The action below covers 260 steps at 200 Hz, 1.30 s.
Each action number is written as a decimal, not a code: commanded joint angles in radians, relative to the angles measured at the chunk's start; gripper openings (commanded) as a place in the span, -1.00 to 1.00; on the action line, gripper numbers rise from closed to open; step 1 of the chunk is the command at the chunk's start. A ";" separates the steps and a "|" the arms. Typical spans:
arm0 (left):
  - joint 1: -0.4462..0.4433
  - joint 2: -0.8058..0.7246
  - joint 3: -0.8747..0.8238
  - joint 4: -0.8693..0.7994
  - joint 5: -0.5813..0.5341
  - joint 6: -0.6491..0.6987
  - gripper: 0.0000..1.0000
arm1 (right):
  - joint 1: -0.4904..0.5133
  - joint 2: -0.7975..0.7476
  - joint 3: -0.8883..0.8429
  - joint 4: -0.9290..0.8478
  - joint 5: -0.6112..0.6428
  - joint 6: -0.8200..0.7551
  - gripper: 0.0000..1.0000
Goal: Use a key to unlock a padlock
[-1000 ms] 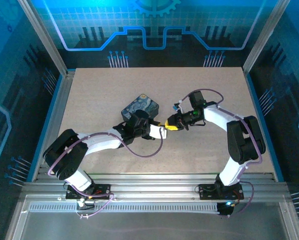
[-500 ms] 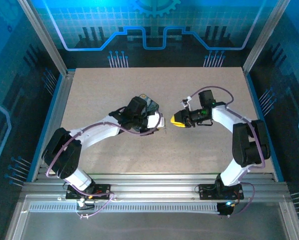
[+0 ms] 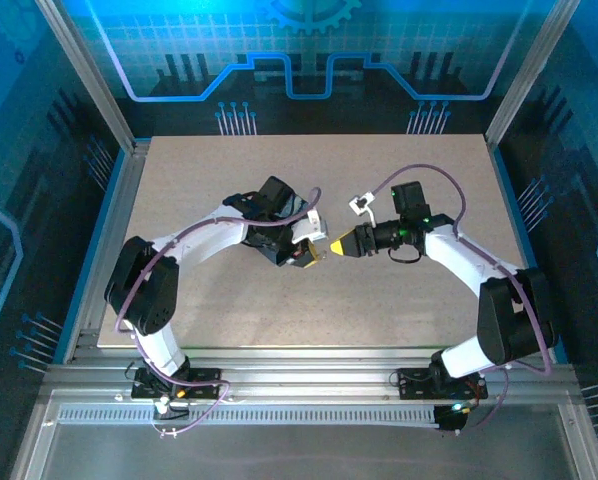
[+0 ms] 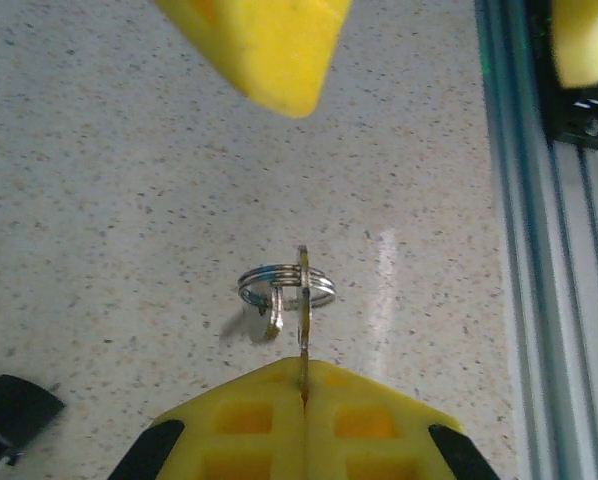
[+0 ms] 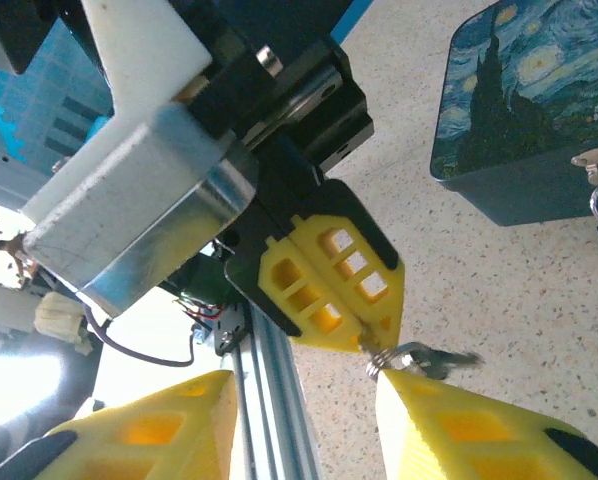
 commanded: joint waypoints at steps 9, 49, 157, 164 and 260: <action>0.008 0.008 0.049 -0.064 0.090 -0.014 -1.00 | 0.041 0.010 0.018 0.008 0.053 -0.075 -0.17; 0.015 0.000 0.049 -0.078 0.127 -0.006 -1.00 | 0.058 0.038 0.017 0.027 0.071 -0.072 -0.18; 0.022 -0.012 0.051 -0.096 0.134 0.005 -1.00 | 0.085 0.057 0.019 0.033 0.029 -0.071 -0.90; 0.022 -0.011 0.051 -0.096 0.134 0.006 -1.00 | 0.087 0.056 0.016 0.035 0.017 -0.071 -0.93; 0.031 -0.004 0.052 -0.082 0.161 -0.022 -1.00 | 0.119 0.060 0.012 -0.006 -0.023 -0.089 -0.78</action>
